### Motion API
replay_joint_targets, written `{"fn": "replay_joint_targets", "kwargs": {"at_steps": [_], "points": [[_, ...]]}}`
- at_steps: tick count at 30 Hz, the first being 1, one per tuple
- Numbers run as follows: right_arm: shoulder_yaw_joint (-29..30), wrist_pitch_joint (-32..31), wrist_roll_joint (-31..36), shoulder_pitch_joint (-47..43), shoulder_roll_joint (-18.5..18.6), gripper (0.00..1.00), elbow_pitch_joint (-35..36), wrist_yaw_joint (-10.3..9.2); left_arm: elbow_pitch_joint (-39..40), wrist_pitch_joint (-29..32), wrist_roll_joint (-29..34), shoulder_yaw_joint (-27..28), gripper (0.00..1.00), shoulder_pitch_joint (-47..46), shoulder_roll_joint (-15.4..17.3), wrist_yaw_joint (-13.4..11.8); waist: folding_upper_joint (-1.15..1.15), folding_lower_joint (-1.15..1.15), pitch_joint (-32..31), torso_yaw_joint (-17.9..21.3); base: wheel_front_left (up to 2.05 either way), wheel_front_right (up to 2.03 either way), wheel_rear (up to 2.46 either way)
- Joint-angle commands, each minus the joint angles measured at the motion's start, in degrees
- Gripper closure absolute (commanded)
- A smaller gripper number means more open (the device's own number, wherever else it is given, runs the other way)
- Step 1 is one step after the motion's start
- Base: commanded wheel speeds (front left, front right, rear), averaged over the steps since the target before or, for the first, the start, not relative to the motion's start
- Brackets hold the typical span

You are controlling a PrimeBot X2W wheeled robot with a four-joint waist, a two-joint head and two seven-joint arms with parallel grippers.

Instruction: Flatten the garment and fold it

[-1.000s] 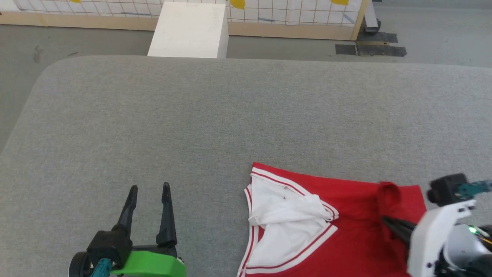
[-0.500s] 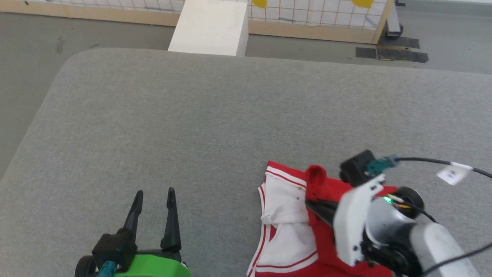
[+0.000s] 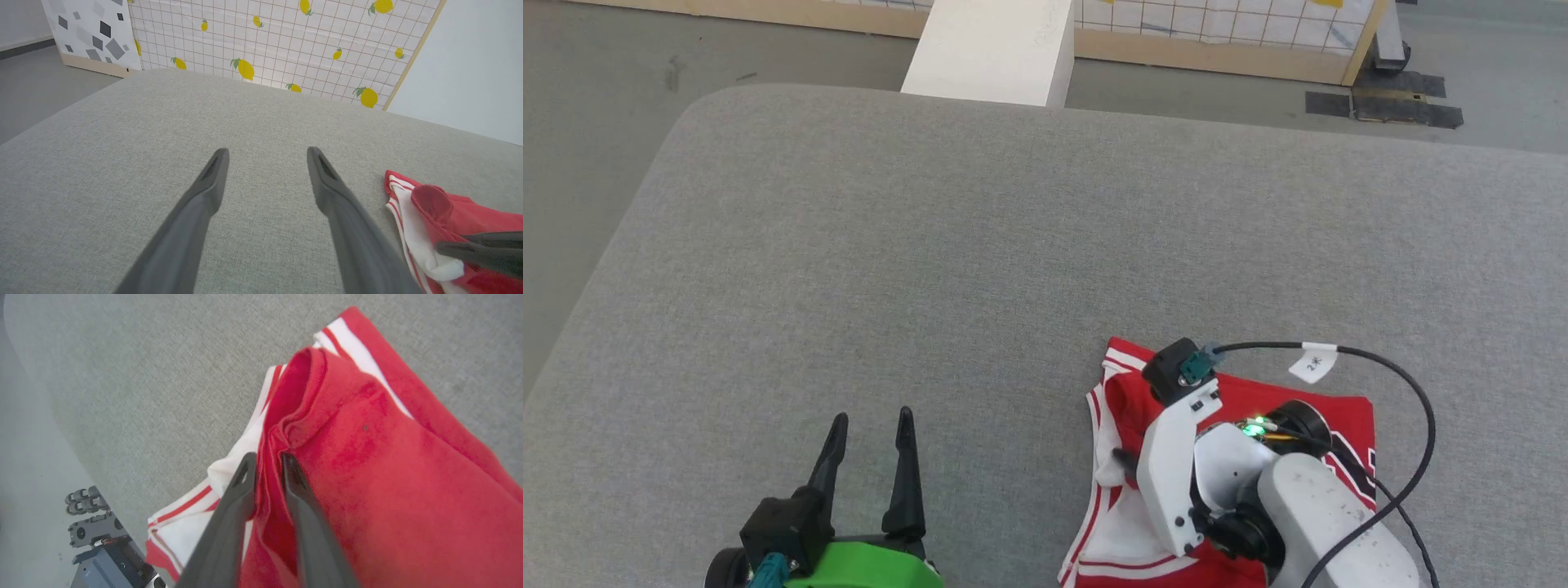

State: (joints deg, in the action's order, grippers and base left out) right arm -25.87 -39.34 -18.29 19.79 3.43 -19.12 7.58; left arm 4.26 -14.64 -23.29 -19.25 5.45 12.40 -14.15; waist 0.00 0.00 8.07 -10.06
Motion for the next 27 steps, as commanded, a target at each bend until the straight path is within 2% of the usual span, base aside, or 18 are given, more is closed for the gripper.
{"fn": "replay_joint_targets", "kwargs": {"at_steps": [1, 6, 10, 14, 19, 22, 27], "points": [[-0.21, 1.41, 0.36, 1.37, -0.28, 0.0, -1.43, -0.09, -0.31, -0.12, -0.28, 0.0, 0.0, -1.21, -0.44, 0.4, 0.0, 0.0, -0.17, -0.1, 0.0, 0.0, 0.0], [-1.72, 4.64, -4.34, 2.54, -0.52, 0.0, -1.35, -0.09, -1.02, -0.17, -0.64, 0.18, 0.0, -1.1, -0.44, 0.7, 0.0, 0.0, -0.61, 0.8, 0.0, 0.0, 0.0], [0.98, 6.1, -6.74, 2.1, -0.53, 0.0, 2.68, -0.09, -1.17, -0.2, -0.86, 0.46, 0.0, -0.67, -0.44, 0.59, 0.0, 0.0, -1.1, 1.86, 0.0, 0.0, 0.0], [7.71, 8.04, -6.08, -1.4, 2.47, 0.0, 9.3, -0.09, -0.51, -0.23, -0.78, 0.97, 0.0, -0.02, -0.01, 0.36, 0.0, 0.0, -1.3, 3.14, 0.0, 0.0, 0.0], [19.99, 8.04, -4.88, -10.61, 5.24, 0.0, 18.02, -0.09, 0.61, -0.23, -0.29, 1.01, 0.0, 0.14, 0.46, 0.0, 0.0, 0.0, -0.36, 4.48, 0.0, 0.0, 0.0], [26.09, 7.05, -4.21, -16.09, 4.85, 0.0, 22.08, -0.09, 1.09, -0.21, 0.11, 0.86, 0.0, -0.26, 0.55, -0.29, 0.0, 0.0, 0.8, 5.35, 0.0, 0.0, 0.0], [30.65, 5.35, -3.1, -21.09, 2.45, 0.0, 23.4, -0.09, 1.1, -0.08, 0.5, 0.36, 0.0, -1.52, 0.51, -0.36, 0.0, 0.0, 2.29, 6.02, 0.0, 0.0, 0.0]]}}
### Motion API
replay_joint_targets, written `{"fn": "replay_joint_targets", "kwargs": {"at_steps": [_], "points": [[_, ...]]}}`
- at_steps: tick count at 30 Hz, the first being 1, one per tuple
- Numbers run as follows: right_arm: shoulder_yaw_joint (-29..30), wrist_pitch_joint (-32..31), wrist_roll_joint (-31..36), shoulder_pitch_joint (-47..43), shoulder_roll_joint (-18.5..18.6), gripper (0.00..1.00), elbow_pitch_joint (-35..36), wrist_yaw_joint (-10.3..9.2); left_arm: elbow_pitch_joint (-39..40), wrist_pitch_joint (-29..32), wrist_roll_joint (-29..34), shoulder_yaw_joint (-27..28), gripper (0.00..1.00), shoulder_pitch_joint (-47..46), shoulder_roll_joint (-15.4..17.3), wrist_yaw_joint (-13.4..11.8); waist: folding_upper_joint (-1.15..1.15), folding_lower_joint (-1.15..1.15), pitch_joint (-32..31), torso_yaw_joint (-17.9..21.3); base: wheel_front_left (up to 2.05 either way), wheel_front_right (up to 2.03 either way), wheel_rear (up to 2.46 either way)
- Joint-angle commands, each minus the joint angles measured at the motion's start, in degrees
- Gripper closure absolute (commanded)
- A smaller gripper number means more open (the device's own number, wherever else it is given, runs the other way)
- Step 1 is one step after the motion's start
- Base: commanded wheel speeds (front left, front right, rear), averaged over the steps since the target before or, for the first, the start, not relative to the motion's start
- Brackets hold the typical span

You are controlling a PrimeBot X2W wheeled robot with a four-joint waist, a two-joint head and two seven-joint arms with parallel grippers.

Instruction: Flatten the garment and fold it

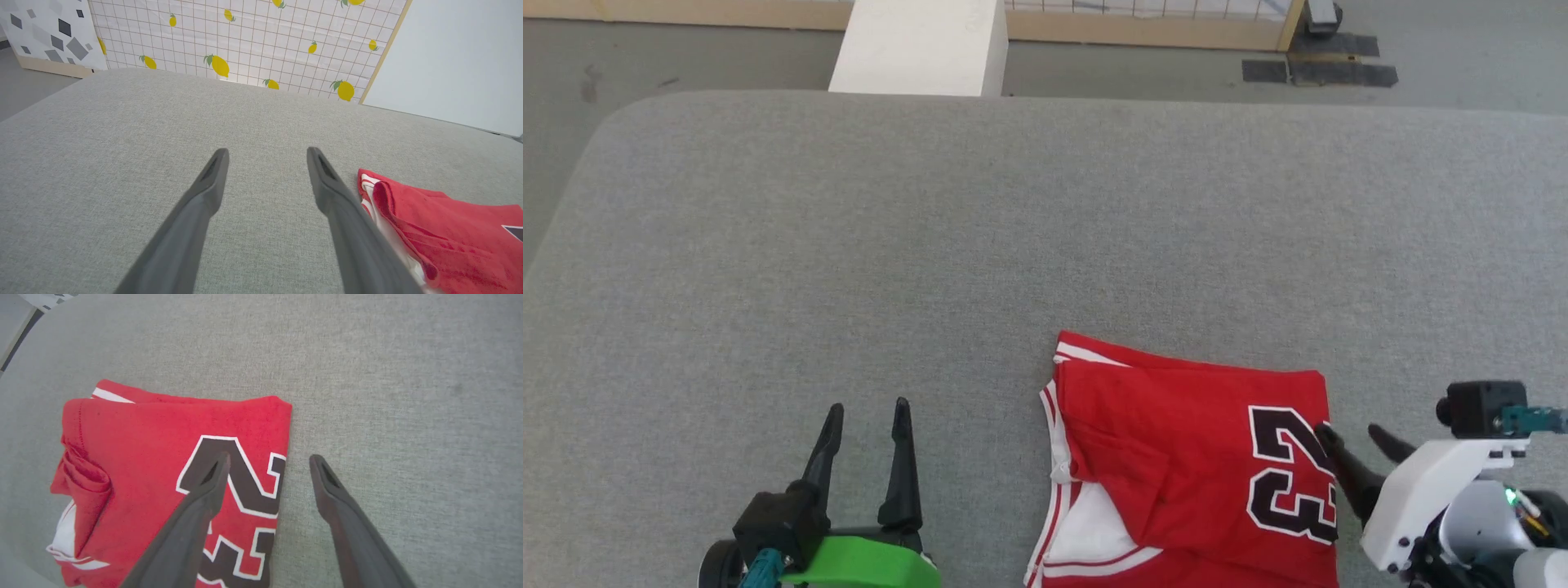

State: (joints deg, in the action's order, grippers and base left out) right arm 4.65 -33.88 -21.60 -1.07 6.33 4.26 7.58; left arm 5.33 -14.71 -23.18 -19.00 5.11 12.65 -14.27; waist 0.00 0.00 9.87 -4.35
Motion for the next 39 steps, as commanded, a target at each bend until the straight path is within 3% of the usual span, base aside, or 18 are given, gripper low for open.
{"fn": "replay_joint_targets", "kwargs": {"at_steps": [1, 8, 9, 11, 17, 25, 32, 39], "points": [[0.52, -0.2, 0.29, -0.36, -0.9, 0.0, -0.48, -0.09, 0.01, 0.02, 0.48, 0.05, 0.0, -1.42, 0.31, -0.23, 0.0, 0.0, 0.61, 0.26, 0.0, 0.0, 0.0], [0.31, -1.03, 0.2, 1.3, -3.09, 0.0, -9.27, -0.09, 0.5, 1.07, 1.33, -0.79, 0.0, -3.08, 1.26, 0.05, 0.0, 0.0, 0.85, -2.02, 0.0, 0.0, 0.0], [0.0, -1.18, -0.07, 1.51, -3.18, 0.16, -10.21, -0.09, 0.52, 1.14, 1.32, -0.8, 0.0, -2.98, 1.36, 0.02, 0.0, 0.0, 0.73, -2.17, 0.0, 0.0, 0.0], [-0.6, -1.17, -0.59, 1.97, -3.31, 1.0, -12.05, -0.09, 0.5, 1.34, 1.28, -0.86, 0.0, -2.72, 1.54, -0.04, 0.0, 0.0, 0.23, -2.48, 0.0, 0.0, 0.0], [-1.81, 0.98, -1.07, 3.21, -3.43, 1.0, -14.53, -0.09, 0.71, 1.74, 0.9, -0.63, 0.0, -1.35, 1.99, -0.62, 0.0, 0.0, -2.01, -2.05, 0.0, 0.0, 0.0], [-0.69, 0.47, 2.07, 7.27, -2.24, 1.0, -13.76, -0.09, 1.82, 2.05, 0.53, -0.39, 0.0, -0.36, 2.82, -0.76, 0.0, 0.0, -4.21, 2.02, 0.0, 0.0, 0.0], [-1.03, -2.26, 4.01, 13.59, 4.23, 1.0, -13.06, -0.09, 2.24, 2.36, 0.52, -0.55, 0.0, -0.8, 2.97, -0.94, 0.0, 0.0, -4.19, 6.84, 0.0, 0.0, 0.0], [-4.24, -3.81, 4.67, 20.83, 14.37, 1.0, -14.09, -0.09, 2.71, 2.57, 0.9, -0.49, 0.0, -2.35, 3.43, -1.04, 0.0, 0.0, -1.85, 11.03, 0.0, 0.0, 0.0]]}}
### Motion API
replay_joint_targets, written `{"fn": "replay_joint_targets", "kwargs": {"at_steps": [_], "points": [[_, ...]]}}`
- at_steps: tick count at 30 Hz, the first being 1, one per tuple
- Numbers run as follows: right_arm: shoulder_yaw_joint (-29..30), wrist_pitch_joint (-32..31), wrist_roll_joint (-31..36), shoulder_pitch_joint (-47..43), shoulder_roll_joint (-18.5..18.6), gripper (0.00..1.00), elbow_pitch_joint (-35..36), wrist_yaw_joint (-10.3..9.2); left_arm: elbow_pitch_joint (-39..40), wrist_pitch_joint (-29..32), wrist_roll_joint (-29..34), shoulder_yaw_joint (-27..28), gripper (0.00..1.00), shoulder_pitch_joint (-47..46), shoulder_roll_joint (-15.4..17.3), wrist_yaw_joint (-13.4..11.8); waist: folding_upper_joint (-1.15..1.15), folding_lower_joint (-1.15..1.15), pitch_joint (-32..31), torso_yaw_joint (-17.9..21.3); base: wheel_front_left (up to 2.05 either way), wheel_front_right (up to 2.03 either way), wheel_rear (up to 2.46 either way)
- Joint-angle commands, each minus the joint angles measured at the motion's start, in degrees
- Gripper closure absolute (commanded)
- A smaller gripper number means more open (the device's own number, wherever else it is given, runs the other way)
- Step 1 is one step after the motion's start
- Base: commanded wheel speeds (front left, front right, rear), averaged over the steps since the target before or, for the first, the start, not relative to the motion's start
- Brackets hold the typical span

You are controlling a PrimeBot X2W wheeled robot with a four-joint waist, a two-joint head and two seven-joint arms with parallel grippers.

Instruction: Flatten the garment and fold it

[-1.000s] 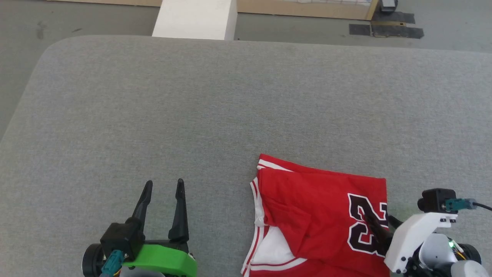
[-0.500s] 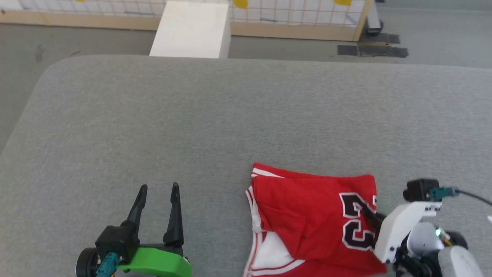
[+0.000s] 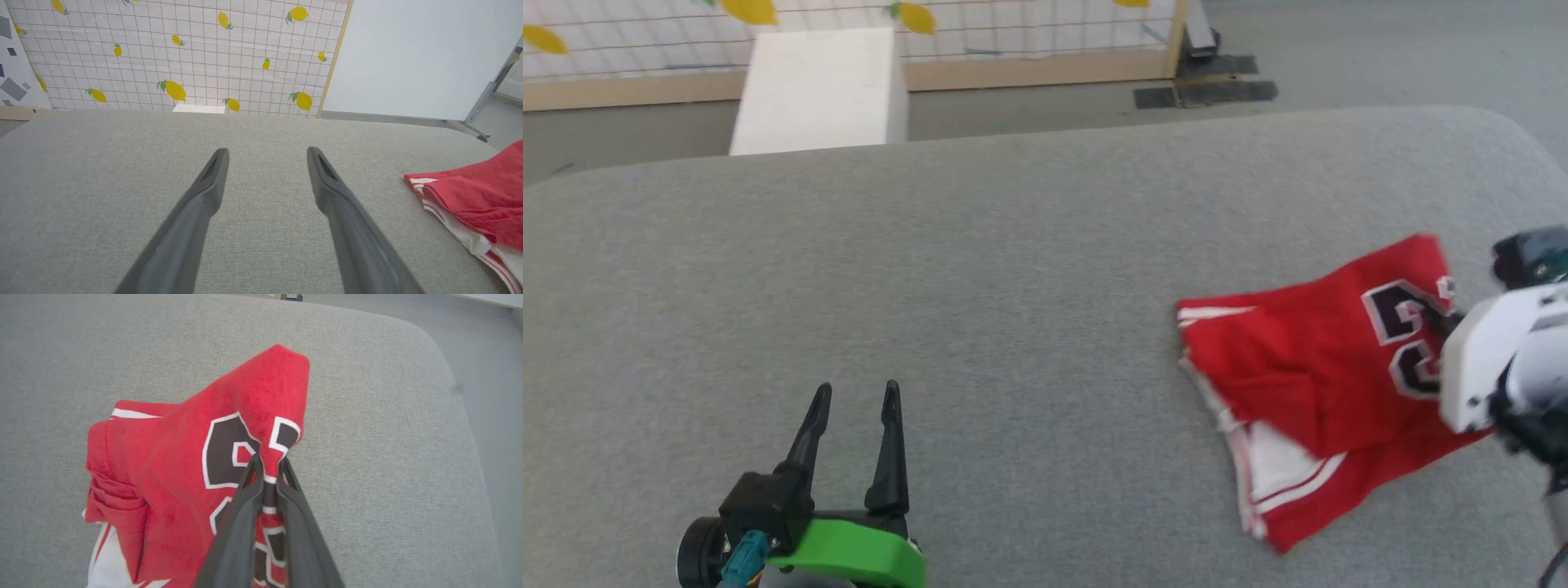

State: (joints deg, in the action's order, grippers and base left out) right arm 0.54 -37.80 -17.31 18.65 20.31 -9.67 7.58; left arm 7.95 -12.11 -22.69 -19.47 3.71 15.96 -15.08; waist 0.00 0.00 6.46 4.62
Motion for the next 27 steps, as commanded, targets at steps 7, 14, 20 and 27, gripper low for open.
{"fn": "replay_joint_targets", "kwargs": {"at_steps": [7, 14, 20, 27], "points": [[-2.7, 1.78, 0.02, 8.37, 9.28, 1.0, -3.65, -0.09, 1.62, 0.61, 2.27, -0.54, 0.0, -4.37, 0.6, -0.64, 0.0, 0.0, 7.18, 4.2, 0.0, 0.0, 0.0], [0.13, 4.94, 1.16, 13.67, 15.33, 1.0, -7.41, -0.09, 4.42, 1.97, 5.94, -1.41, 0.0, -10.07, 1.77, -1.01, 0.0, 0.0, 15.85, 4.39, 0.0, 0.0, 0.0], [4.65, 7.58, 2.51, 17.57, 18.8, 1.0, -10.88, -0.09, 6.79, 3.8, 8.97, -1.95, 0.0, -14.58, 2.69, -1.51, 0.0, 0.0, 22.97, 4.68, 0.0, 0.0, 0.0], [8.8, 10.47, 4.99, 20.78, 19.97, 1.0, -17.09, -0.09, 7.7, 4.43, 10.31, -2.2, 0.0, -17.48, 2.77, -1.85, 0.0, 0.0, 28.28, 4.88, 0.0, 0.0, 0.0]]}}
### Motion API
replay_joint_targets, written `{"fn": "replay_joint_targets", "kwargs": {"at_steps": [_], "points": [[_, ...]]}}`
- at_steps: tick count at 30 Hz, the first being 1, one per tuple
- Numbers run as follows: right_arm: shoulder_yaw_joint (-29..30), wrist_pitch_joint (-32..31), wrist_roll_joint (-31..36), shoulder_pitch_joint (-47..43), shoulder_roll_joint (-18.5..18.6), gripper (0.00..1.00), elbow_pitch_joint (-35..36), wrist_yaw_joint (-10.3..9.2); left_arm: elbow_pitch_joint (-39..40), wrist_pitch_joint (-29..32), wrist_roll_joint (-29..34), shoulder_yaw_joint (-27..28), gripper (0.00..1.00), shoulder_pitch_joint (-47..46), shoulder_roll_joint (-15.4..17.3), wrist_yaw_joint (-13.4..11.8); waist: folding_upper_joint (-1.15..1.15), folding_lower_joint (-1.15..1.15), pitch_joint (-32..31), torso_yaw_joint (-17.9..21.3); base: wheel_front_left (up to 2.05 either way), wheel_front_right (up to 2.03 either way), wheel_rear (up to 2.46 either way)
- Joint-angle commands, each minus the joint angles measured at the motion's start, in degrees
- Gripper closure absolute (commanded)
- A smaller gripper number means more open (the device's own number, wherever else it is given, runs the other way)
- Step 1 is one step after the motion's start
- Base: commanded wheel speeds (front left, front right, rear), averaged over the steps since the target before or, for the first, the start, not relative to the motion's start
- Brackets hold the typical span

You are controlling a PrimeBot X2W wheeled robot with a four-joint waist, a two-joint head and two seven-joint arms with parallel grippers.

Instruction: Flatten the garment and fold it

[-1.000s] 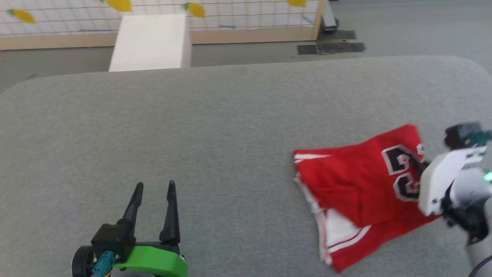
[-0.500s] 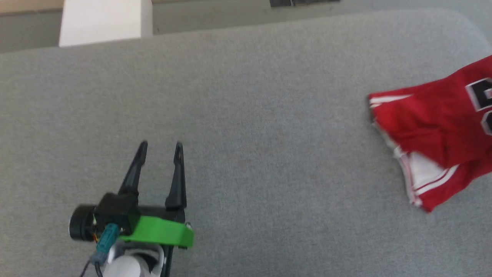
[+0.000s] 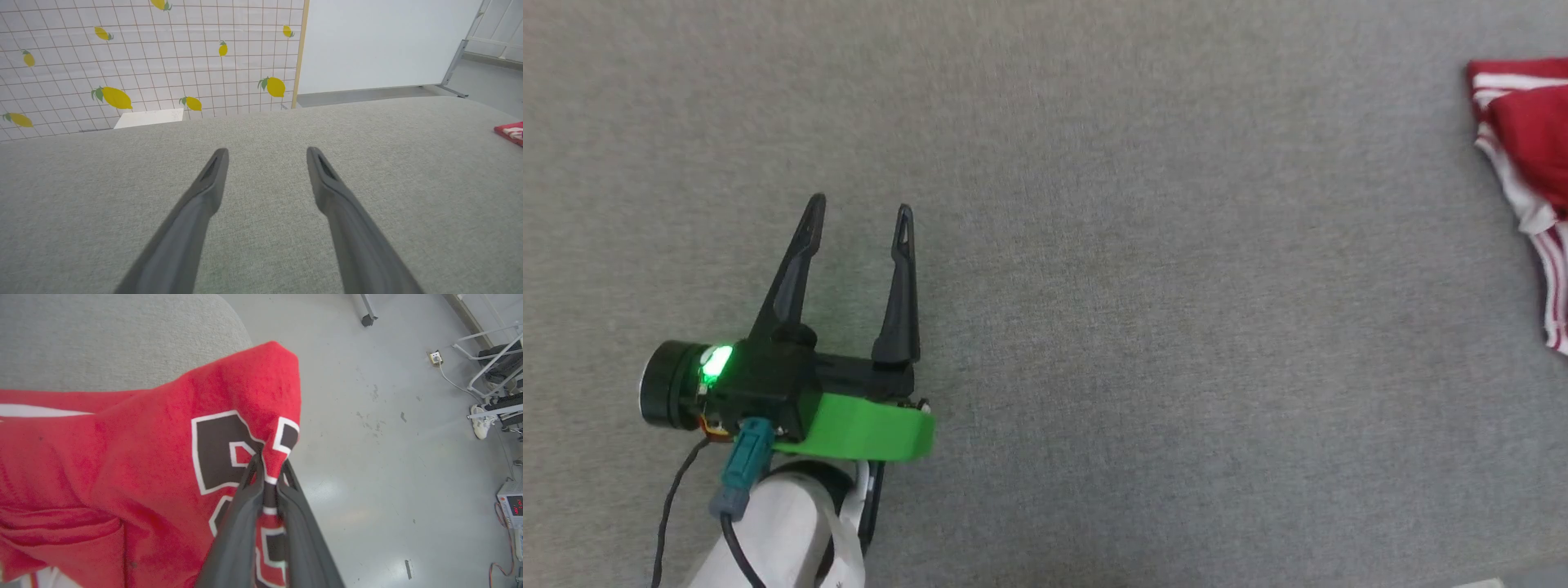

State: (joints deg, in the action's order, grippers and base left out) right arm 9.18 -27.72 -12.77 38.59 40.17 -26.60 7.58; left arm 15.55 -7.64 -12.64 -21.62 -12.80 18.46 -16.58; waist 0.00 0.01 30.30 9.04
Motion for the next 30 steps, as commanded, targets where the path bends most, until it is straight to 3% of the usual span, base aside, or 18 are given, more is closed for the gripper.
{"fn": "replay_joint_targets", "kwargs": {"at_steps": [1, 4, 5, 6, 7, 9, 19, 30], "points": [[0.81, 1.05, 0.94, 1.22, 0.04, 1.0, -1.23, -0.09, 0.15, -0.13, 0.18, 0.07, 0.0, -1.3, -0.02, -0.6, 0.0, -0.01, 4.93, 0.4, 0.0, 0.0, 0.0], [1.95, 2.34, 2.73, 2.04, -0.34, 1.0, -3.99, -0.09, 0.5, -0.47, -0.37, 0.02, 0.0, -1.93, -0.61, -0.53, 0.0, -0.01, 5.79, 0.24, 0.0, 0.0, 0.0], [2.46, 3.05, 3.37, 2.46, -0.64, 0.67, -4.88, -0.09, 0.48, -0.5, -0.65, 0.03, 0.0, -2.01, -0.82, -0.55, 0.0, -0.01, 5.88, 0.16, 0.0, 0.0, 0.0], [2.43, 3.51, 4.32, 2.67, -0.69, 0.54, -5.64, -0.09, 0.57, -0.58, -0.86, 0.05, 0.0, -2.12, -1.01, -0.58, 0.0, -0.01, 5.89, 0.06, 0.0, 0.0, 0.0], [2.4, 3.85, 4.94, 2.87, -0.75, 0.32, -6.21, -0.09, 0.59, -0.61, -0.97, 0.07, 0.0, -2.16, -1.08, -0.61, 0.0, -0.01, 5.82, -0.01, 0.0, 0.0, 0.0], [3.04, 4.87, 5.8, 3.43, -1.13, 0.0, -7.47, -0.09, 0.48, -0.86, -1.25, 0.37, 0.0, -2.04, -1.29, -0.96, 0.0, -0.01, 5.38, -0.21, 0.0, 0.0, 0.0], [2.56, 7.38, 7.6, 3.09, -2.75, 0.0, -10.03, -0.09, -2.74, -3.82, -1.9, 2.42, 0.0, 0.56, -2.37, -3.78, 0.0, -0.01, -2.21, -1.12, 0.0, 0.0, 0.0], [3.55, 9.41, 3.6, -6.66, -10.86, 0.0, -4.93, -0.09, -6.75, -6.3, -5.79, 5.22, 0.0, 9.5, -3.74, -5.34, 0.0, -0.01, -18.93, -2.94, 0.0, 0.0, 0.0]]}}
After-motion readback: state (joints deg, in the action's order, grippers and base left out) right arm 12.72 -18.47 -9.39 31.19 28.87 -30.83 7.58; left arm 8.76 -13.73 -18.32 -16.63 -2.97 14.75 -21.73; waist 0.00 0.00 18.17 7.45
